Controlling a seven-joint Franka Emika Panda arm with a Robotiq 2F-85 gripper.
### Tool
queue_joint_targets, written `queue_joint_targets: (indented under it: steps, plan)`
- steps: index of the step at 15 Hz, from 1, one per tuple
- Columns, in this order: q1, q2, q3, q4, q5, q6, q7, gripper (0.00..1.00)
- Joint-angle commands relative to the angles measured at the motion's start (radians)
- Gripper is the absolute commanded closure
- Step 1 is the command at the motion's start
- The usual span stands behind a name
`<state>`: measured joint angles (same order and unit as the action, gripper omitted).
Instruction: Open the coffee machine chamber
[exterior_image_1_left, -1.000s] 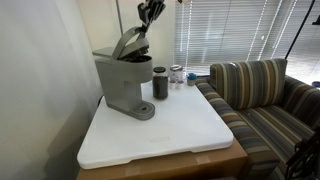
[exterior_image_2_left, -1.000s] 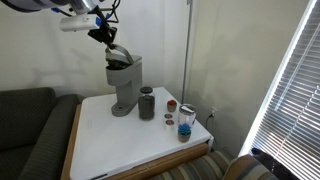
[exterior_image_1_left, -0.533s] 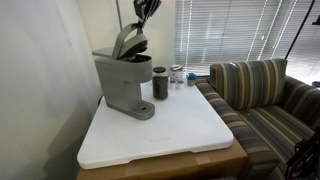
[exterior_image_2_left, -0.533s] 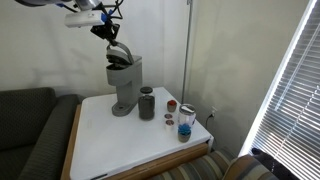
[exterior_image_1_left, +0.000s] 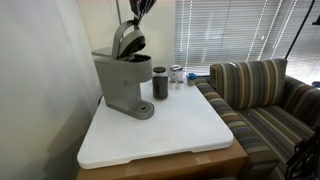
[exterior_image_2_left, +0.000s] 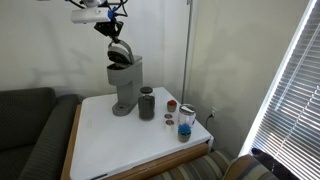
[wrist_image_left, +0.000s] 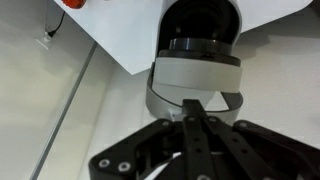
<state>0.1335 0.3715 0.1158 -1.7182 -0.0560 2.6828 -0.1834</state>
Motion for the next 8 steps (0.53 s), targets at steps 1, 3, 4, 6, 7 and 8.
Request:
queue_joint_targets:
  steps: [1,3,4,6,7,8]
  plan:
    - [-0.036,0.076,0.033,0.114,0.035,-0.066,-0.062,1.00]
    - [-0.041,0.101,0.038,0.161,0.043,-0.107,-0.074,1.00]
    - [-0.042,0.114,0.040,0.188,0.046,-0.133,-0.079,1.00]
    - [-0.041,0.147,0.041,0.252,0.051,-0.190,-0.090,1.00]
    - [-0.041,0.163,0.041,0.284,0.054,-0.221,-0.097,1.00]
    - [-0.039,0.182,0.041,0.322,0.053,-0.253,-0.101,1.00]
